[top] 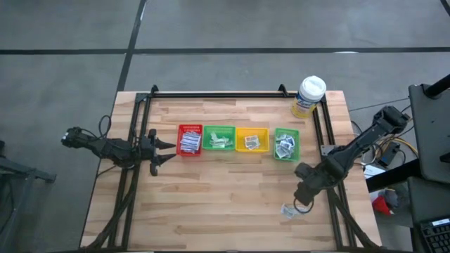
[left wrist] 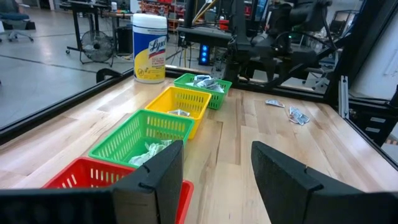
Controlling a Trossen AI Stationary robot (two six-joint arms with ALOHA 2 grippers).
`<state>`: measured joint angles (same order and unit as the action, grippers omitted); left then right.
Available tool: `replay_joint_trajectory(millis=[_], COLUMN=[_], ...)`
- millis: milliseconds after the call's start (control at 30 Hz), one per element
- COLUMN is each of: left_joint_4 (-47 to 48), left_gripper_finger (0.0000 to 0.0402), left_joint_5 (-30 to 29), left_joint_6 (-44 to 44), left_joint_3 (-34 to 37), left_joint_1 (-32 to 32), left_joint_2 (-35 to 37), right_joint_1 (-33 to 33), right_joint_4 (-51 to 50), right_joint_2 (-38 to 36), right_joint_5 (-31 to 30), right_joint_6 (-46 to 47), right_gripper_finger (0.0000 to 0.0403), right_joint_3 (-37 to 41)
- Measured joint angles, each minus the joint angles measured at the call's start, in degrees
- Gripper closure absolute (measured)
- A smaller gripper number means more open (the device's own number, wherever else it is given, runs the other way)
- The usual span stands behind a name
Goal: Pick & Place First Aid Supplies
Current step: Put the orange ointment pack into the yellow bin
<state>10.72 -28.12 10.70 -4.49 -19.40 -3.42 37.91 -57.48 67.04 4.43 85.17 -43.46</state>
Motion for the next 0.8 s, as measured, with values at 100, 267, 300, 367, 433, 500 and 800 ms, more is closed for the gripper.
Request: replay_joint_trajectory(millis=[100, 267, 300, 367, 433, 500, 800], left_joint_4=[0.00, 0.00, 0.00, -0.01, 0.00, 0.00, 0.00], left_gripper_finger=[0.0213, 0.0213, 0.0213, 0.0213, 0.0213, 0.0213, 0.0213], left_joint_5=[-0.02, -0.01, 0.00, 0.00, -0.01, -0.01, -0.02], left_joint_6=[0.00, 0.00, 0.00, 0.00, 0.00, 0.00, 0.00], left_joint_3=[0.01, 0.01, 0.00, 0.02, 0.01, 0.01, 0.01], left_joint_1=[0.00, -0.01, 0.01, 0.01, 0.00, -0.01, 0.01], left_joint_2=[0.00, 0.00, 0.00, 0.00, 0.00, 0.00, 0.00], right_joint_1=[0.61, 0.59, 0.60, 0.59, 0.61, 0.59, 0.59], right_joint_4=[1.54, 1.45, 1.42, 1.61, 2.13, 3.49, 7.38], right_joint_2=[-1.52, -2.07, -2.00, -1.77, -1.70, -1.70, -1.61], right_joint_5=[-1.73, -1.71, -1.67, -1.67, -1.66, -1.67, -1.64], right_joint_6=[4.14, 8.50, 9.11, 10.08, 10.72, 10.90, 16.82], right_gripper_finger=[0.0253, 0.0253, 0.0251, 0.0250, 0.0250, 0.0251, 0.0250], right_joint_3=[1.50, 3.40, 3.64, 3.93, 4.31, 4.77, 8.50])
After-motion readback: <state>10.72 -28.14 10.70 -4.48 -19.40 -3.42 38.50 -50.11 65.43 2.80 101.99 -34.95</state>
